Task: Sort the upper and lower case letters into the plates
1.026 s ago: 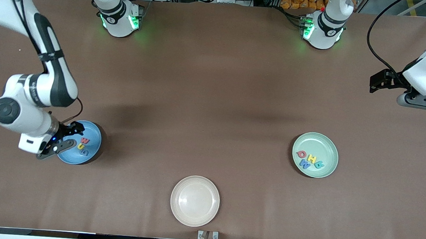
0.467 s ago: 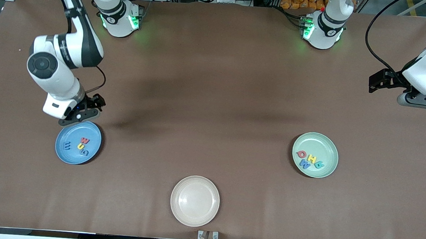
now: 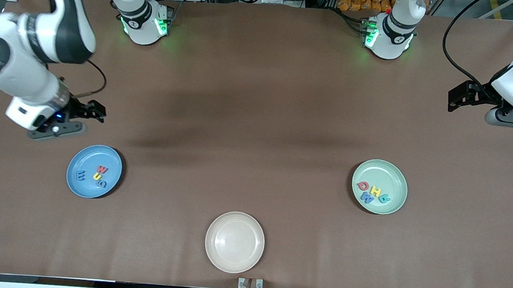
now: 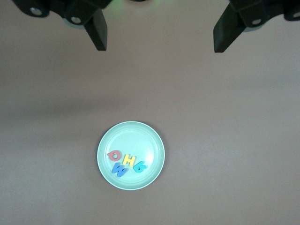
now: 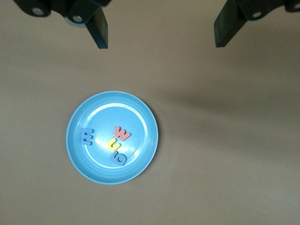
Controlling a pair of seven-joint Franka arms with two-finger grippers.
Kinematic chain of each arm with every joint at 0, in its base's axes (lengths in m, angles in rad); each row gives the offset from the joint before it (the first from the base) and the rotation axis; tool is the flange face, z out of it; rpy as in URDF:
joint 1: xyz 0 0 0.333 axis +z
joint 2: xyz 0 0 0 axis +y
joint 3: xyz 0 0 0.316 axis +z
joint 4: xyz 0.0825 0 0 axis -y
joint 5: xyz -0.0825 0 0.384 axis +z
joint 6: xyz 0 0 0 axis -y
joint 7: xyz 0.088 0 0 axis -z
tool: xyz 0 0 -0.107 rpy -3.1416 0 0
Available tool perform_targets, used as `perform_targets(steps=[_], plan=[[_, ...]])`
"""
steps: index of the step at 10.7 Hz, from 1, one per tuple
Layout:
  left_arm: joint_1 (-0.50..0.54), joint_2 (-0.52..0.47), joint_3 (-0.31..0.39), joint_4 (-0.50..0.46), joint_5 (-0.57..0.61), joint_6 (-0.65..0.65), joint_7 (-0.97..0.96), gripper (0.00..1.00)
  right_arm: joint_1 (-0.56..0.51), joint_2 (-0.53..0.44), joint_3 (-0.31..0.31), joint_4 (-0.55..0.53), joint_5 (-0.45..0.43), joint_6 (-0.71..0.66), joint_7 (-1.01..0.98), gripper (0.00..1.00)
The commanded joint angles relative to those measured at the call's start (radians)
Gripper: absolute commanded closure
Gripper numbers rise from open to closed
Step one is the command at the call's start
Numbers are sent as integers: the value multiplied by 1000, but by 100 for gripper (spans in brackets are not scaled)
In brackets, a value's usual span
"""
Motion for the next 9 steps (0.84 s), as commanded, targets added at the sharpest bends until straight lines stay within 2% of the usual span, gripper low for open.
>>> perform_targets(steps=[1,3,5,9], plan=[[-3,20,0,75,-19,-12,-17,0,5,-2,-16,183,26,-180,2,0],[-1,20,2,74,-17,-21,-15,0,-3,-8,-23,274,23,-217,40,0],[10,20,2,74,-23,-24,-6,0,-15,-51,-27,280,28,-241,97,0],[-3,29,0,75,-8,-26,-6,0,-17,-76,-30,289,28,-292,111,0]])
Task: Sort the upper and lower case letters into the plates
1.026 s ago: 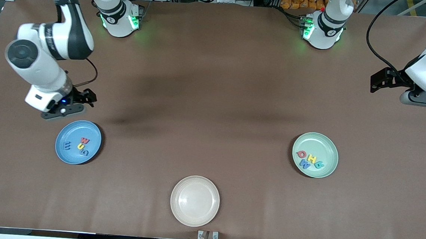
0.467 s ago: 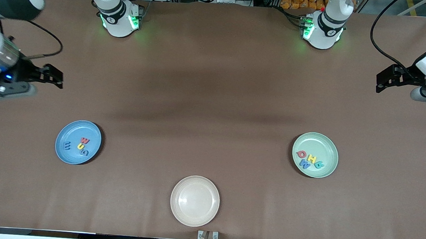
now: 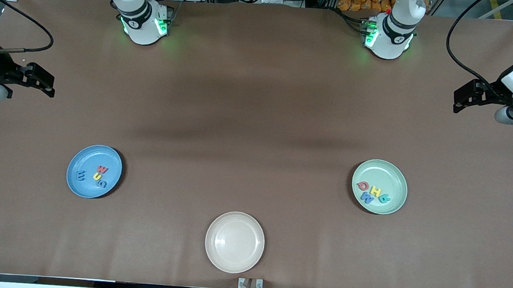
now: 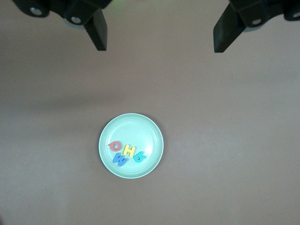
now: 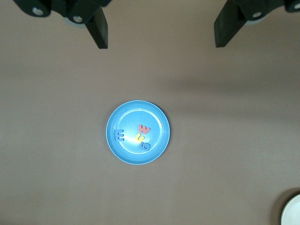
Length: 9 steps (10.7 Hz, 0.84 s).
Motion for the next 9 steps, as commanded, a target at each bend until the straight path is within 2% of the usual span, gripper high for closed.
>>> perform_targets(steps=[1,9], plan=[[3,13,-1,29,-9,-24,-3,0,-7,-33,1,4,24,-24,13,0],[3,13,-1,29,-23,-42,-5,0,-17,-53,-8,4,81,19,52,0]])
